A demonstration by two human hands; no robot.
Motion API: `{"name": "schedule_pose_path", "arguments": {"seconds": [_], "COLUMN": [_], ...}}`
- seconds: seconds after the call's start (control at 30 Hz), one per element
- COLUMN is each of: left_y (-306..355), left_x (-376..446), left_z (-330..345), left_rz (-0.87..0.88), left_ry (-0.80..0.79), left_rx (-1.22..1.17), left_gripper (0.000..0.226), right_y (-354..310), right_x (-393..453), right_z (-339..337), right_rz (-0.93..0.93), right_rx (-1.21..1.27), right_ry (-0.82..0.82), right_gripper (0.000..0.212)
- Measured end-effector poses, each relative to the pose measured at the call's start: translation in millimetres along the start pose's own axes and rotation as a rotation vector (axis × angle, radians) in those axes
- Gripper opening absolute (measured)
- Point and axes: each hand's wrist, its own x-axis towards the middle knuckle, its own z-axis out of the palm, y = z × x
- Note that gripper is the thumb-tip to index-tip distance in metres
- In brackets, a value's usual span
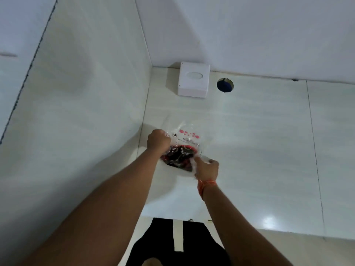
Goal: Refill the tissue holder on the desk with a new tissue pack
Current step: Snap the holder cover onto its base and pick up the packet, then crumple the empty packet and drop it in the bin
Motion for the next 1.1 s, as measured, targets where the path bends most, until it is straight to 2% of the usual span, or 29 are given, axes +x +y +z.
{"name": "schedule_pose_path", "arguments": {"seconds": [0.07,0.13,0.17,0.23,0.37,0.57,0.63,0.7,0.73,0.77,0.83,0.9,0.97,1.03,1.07,1.1], "left_y": [-14,-28,-32,-38,-36,-17,-17,-22,-25,-25,-14,5,26,34,35,36], "left_x": [-2,-8,-11,-19,-26,-25,-26,-25,-22,-19,-17,-27,-42,-46,-45,-44], "left_z": [6,8,6,-1,-8,-16,-23,-32,-36,-40,-42,-34,-21,-7,-1,5], "left_rz": [-0.055,-0.103,-0.138,-0.162,-0.099,-0.149,-0.231,-0.314,-0.332,-0.329,-0.266,-0.125,-0.012,-0.015,-0.023,-0.025], "left_ry": [-0.064,-0.157,-0.187,-0.226,-0.29,-0.267,-0.343,-0.473,-0.546,-0.629,-0.815,-0.98,-1.092,-1.066,-0.992,-0.883], "left_rx": [-0.199,-0.398,-0.513,-0.684,-0.806,-0.938,-1.019,-1.161,-1.196,-1.17,-0.949,-0.634,-0.419,-0.423,-0.491,-0.573], "left_gripper": [0.024,0.022,0.021,0.02,0.019,0.034,0.025,0.005,0.019,0.032,0.044,0.033,0.012,0.018,0.027,0.035], "right_y": [-1,-9,-18,-34,-59,-81,-86,-92,-96,-100,-108,-115,-119,-121,-120,-118], "right_x": [11,19,22,27,36,48,48,50,50,48,45,41,37,31,28,27], "right_z": [2,-6,-12,-29,-53,-62,-65,-70,-73,-76,-78,-75,-70,-65,-64,-63], "right_rz": [-0.021,-0.082,-0.081,-0.051,-0.064,-0.176,-0.197,-0.242,-0.269,-0.289,-0.327,-0.339,-0.344,-0.311,-0.251,-0.163], "right_rx": [0.009,0.026,0.041,0.11,0.125,0.198,0.197,0.159,0.124,0.077,-0.012,-0.088,-0.142,-0.104,-0.039,0.021], "right_ry": [-0.08,-0.16,-0.183,-0.262,-0.448,-0.424,-0.432,-0.463,-0.494,-0.531,-0.629,-0.715,-0.756,-0.724,-0.688,-0.655], "right_gripper": [0.038,0.003,0.014,0.019,0.024,0.025,0.024,0.025,0.026,0.028,0.034,0.041,0.028,0.012,0.011,0.021]}}
